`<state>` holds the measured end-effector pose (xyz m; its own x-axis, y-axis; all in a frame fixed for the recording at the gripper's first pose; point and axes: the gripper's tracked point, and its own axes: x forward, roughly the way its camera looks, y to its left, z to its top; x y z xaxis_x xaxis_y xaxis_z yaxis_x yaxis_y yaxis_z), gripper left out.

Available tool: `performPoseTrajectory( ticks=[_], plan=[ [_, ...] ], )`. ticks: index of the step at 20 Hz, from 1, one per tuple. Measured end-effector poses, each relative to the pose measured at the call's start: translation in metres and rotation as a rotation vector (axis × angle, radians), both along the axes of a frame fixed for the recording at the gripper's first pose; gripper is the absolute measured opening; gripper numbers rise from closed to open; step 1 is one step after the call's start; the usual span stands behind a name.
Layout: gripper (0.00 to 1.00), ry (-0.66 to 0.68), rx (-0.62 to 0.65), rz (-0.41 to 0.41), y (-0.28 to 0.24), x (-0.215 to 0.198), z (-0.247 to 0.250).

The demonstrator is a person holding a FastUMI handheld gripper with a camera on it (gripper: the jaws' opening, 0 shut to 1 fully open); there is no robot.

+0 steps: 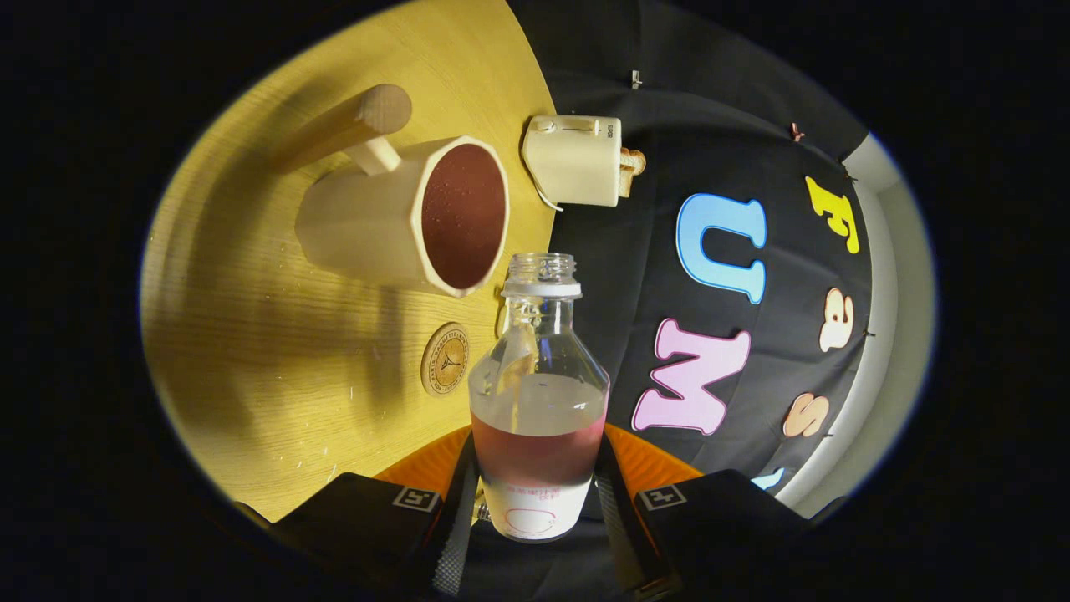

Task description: Take the bottle from table, then pour the juice into the cup, finally place the bottle on the coaster

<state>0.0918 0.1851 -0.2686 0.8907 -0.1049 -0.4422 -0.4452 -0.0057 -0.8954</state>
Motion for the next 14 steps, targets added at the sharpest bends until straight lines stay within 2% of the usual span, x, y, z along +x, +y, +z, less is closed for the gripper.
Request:
performPoseTrajectory(
  ticks=[14],
  plan=[
    [0.71, -0.006, -0.082, 0.051, 0.0025, 0.0031, 0.0039]
  ],
)
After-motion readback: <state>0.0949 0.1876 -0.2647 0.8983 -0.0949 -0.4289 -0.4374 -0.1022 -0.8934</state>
